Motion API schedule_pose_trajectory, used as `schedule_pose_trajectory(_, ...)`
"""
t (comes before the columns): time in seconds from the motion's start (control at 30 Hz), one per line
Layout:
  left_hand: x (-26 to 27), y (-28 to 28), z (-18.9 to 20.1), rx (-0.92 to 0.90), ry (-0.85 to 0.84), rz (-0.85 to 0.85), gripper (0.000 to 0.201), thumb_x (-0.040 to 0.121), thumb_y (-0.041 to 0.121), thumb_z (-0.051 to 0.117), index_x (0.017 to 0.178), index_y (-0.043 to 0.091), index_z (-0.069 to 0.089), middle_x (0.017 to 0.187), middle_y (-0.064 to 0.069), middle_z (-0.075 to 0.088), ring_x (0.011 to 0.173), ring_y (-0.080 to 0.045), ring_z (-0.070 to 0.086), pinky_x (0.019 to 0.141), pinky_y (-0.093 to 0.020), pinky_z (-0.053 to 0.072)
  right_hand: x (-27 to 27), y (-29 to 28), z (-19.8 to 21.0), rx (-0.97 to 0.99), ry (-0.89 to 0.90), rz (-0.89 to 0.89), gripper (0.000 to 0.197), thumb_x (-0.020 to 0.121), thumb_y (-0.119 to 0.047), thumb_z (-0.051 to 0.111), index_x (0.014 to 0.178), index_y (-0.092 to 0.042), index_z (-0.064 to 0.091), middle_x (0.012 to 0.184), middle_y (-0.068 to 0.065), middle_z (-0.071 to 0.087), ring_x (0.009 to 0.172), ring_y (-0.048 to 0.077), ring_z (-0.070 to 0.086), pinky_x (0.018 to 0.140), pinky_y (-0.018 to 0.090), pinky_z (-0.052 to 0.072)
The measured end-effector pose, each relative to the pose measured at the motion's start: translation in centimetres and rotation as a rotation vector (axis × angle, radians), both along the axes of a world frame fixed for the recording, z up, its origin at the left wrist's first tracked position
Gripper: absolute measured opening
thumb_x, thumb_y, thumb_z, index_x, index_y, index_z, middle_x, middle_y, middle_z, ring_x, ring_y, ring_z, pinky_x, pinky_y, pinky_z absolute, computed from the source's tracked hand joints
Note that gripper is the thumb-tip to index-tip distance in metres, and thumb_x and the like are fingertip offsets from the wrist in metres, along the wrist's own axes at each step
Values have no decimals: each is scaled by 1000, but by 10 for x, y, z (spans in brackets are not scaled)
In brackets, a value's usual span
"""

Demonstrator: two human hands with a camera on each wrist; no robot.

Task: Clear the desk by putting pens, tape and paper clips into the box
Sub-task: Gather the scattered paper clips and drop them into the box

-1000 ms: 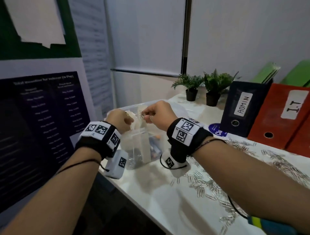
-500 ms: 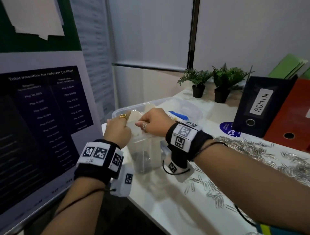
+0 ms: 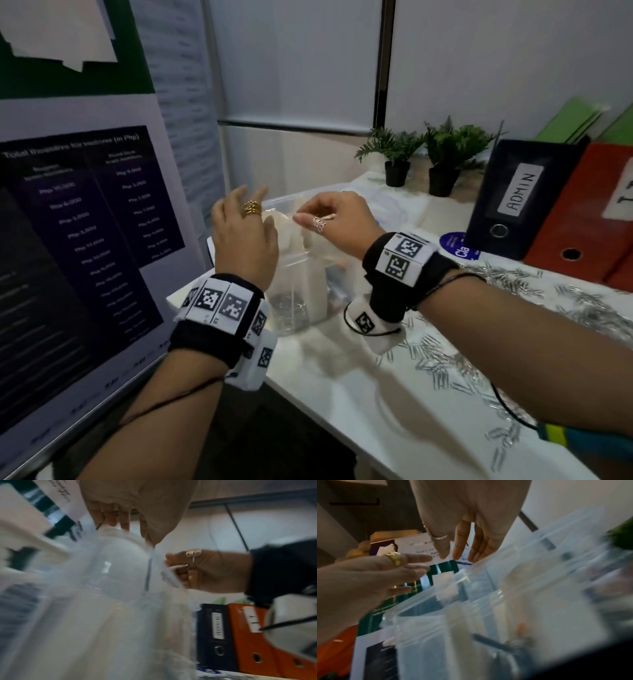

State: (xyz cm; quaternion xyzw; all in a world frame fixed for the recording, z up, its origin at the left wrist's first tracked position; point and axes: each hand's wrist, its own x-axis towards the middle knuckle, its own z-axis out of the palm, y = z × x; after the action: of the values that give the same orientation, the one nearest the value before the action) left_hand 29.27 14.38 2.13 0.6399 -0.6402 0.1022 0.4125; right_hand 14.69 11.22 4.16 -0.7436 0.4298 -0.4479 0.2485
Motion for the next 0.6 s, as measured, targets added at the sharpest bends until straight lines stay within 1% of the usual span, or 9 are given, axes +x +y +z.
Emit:
schedule_pose_trajectory(0.1, -32, 23, 5, -151, -100, -118, 44, 88, 22, 57, 132, 21, 51, 137, -8, 42, 128, -30, 32, 106, -40, 29, -53, 0, -6, -121, -81, -153, 12, 80, -16, 73, 86, -5, 71, 84, 10, 67, 74, 18, 62, 70, 22, 51)
schedule_pose_trajectory(0.17, -57, 34, -2, -156, -102, -272, 44, 84, 24, 64, 126, 22, 55, 131, -6, 47, 122, -27, 37, 102, -38, 32, -96, 0, -19, -183, 6, -294, 9, 80, -15, 71, 82, -6, 69, 83, 11, 64, 75, 18, 57, 68, 21, 46)
schedule_pose_trajectory(0.2, -70, 37, -8, -107, -110, -355, 45, 82, 25, 66, 126, 23, 56, 130, -5, 47, 120, -25, 37, 103, -37, 32, -117, 0, -27, -165, 115, -349, 9, 81, -16, 70, 82, -8, 68, 83, 10, 63, 77, 17, 55, 70, 22, 45)
schedule_pose_trajectory(0.27, -90, 36, -22, 100, -166, -472, 48, 82, 34, 66, 128, 26, 53, 132, -1, 44, 122, -21, 35, 106, -35, 31, -152, 2, -45, 25, 438, -382, 11, 83, -20, 68, 86, -10, 69, 92, 9, 65, 85, 20, 57, 80, 28, 45)
schedule_pose_trajectory(0.33, -105, 28, -37, 352, -303, -492, 53, 82, 44, 64, 131, 29, 49, 136, 1, 38, 126, -21, 34, 108, -35, 30, -175, 3, -63, 243, 729, -322, 17, 84, -24, 67, 95, -11, 70, 106, 7, 66, 98, 21, 60, 86, 28, 44)
schedule_pose_trajectory(0.37, -112, 22, -44, 465, -368, -497, 57, 81, 47, 64, 132, 29, 47, 137, 0, 37, 126, -22, 35, 108, -37, 31, -182, 4, -69, 310, 802, -287, 20, 85, -26, 67, 99, -13, 70, 113, 6, 64, 105, 21, 58, 88, 28, 43)
schedule_pose_trajectory(0.43, -122, 11, -59, 661, -444, -503, 64, 77, 51, 66, 134, 30, 44, 139, -4, 36, 127, -25, 37, 108, -41, 33, -187, 7, -74, 393, 877, -258, 27, 86, -30, 65, 110, -17, 65, 128, 6, 55, 119, 23, 51, 98, 32, 41)
schedule_pose_trajectory(0.5, -135, 4, -71, 790, -489, -492, 69, 75, 56, 66, 134, 30, 43, 143, -4, 36, 128, -26, 40, 108, -42, 35, -189, 8, -73, 460, 923, -255, 41, 87, -36, 61, 124, -19, 56, 137, 5, 45, 125, 23, 45, 103, 35, 37)
schedule_pose_trajectory(0.6, -156, -7, -82, 835, -557, -437, 63, 84, 51, 58, 137, 21, 42, 142, -9, 40, 127, -26, 45, 108, -38, 37, -189, 8, -73, 476, 924, -250, 49, 88, -35, 60, 133, -19, 48, 140, 7, 43, 127, 24, 45, 103, 33, 37)
